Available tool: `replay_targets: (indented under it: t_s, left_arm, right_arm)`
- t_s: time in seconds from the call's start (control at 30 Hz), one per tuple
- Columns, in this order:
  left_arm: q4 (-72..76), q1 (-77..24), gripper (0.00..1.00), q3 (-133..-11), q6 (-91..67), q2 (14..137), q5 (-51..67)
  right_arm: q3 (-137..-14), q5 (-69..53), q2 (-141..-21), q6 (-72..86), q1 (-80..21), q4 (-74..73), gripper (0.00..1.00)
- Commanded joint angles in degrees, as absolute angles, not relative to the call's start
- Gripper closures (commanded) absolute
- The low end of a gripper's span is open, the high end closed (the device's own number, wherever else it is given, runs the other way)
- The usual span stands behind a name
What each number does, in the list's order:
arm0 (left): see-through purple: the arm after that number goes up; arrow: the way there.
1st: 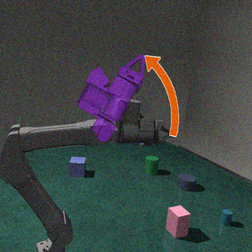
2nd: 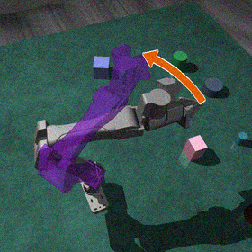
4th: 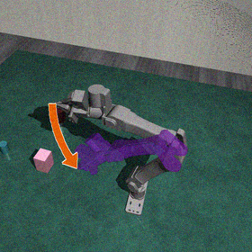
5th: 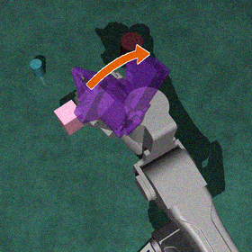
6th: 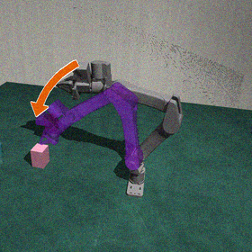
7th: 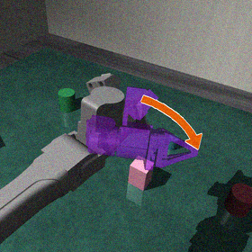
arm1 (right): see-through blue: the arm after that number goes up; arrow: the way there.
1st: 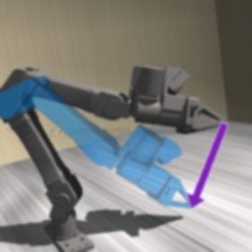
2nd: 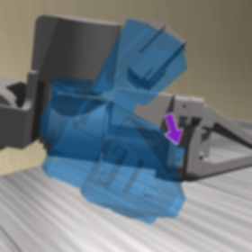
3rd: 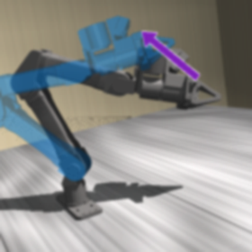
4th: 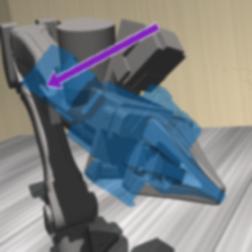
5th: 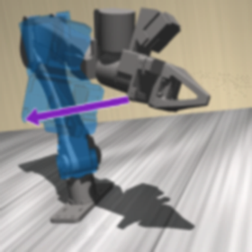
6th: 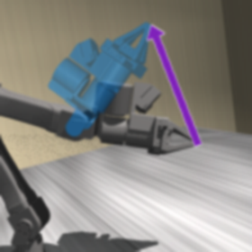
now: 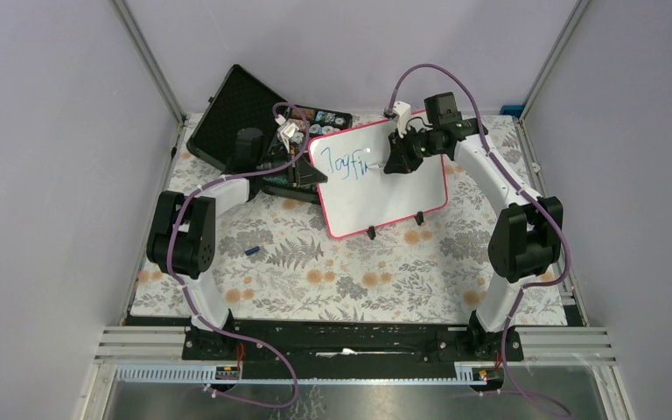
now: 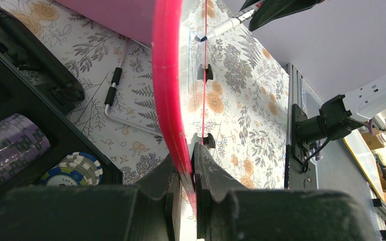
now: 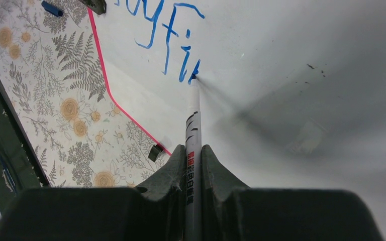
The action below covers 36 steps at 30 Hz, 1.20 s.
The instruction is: Write a sentence on the whiteboard
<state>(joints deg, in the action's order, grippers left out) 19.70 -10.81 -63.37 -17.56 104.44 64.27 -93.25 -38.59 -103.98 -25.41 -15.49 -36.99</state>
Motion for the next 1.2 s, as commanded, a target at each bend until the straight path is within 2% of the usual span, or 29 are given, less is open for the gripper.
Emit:
replay_targets:
  t_s: [0.0,0.63,1.17]
  left_arm:
    - [20.2,-11.0,1.00,-64.5,-12.2,104.1,63.0]
    - [20.1,-11.0,1.00,-64.7,-12.3,104.2,63.0]
    - [20.1,-11.0,1.00,-64.8,-12.2,104.5,62.9]
  right_arm:
    - [-96.9,-37.0,-103.4,-24.4,-15.5,-34.6,1.00]
    - [-95.2,-33.2,-102.9,-25.4,-14.7,-34.5,1.00]
    - [-90.5,-35.4,-100.7,-26.9,-14.6,-35.1,1.00]
